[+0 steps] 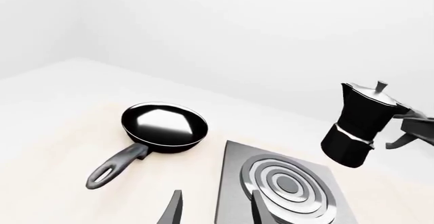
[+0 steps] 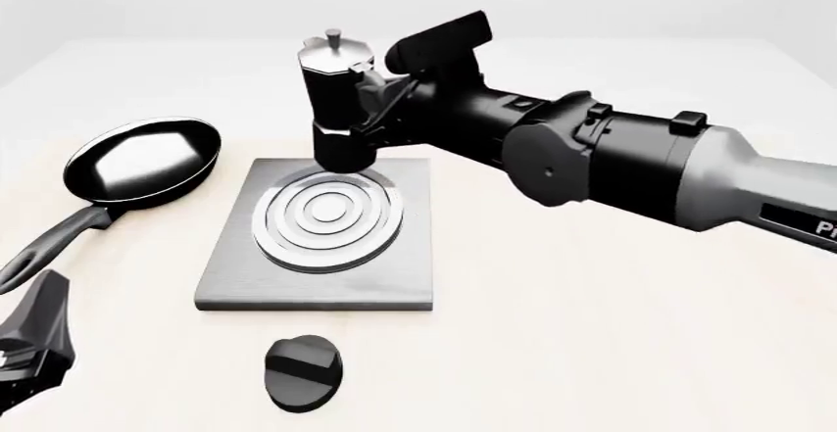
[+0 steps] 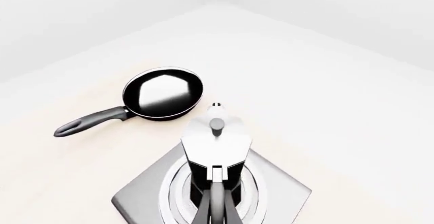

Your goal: Turn on the stove and put the moka pot on it.

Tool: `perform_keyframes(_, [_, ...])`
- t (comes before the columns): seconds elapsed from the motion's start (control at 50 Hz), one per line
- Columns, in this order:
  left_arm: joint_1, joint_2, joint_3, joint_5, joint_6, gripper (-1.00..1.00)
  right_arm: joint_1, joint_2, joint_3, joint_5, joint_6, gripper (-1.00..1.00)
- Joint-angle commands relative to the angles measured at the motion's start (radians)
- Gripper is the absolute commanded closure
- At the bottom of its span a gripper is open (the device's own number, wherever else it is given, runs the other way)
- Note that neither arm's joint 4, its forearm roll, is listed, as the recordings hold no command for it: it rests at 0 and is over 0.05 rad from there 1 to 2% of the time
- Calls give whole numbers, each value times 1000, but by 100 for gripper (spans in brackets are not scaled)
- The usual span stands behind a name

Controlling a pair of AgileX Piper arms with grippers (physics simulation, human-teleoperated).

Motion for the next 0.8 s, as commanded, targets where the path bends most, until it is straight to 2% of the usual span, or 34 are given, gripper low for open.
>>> perform_keyframes(0.02, [-3,30,0,-24,-3,-100,-15,67,-50,-44,15,100])
perform_keyframes(0.52, [-7,89,-1,-74,7,-100,-22,196,-77,-122,74,100])
perform_keyframes(0.8, [-11,122,-1,-101,14,-100,-33,274,-127,-128,81,100])
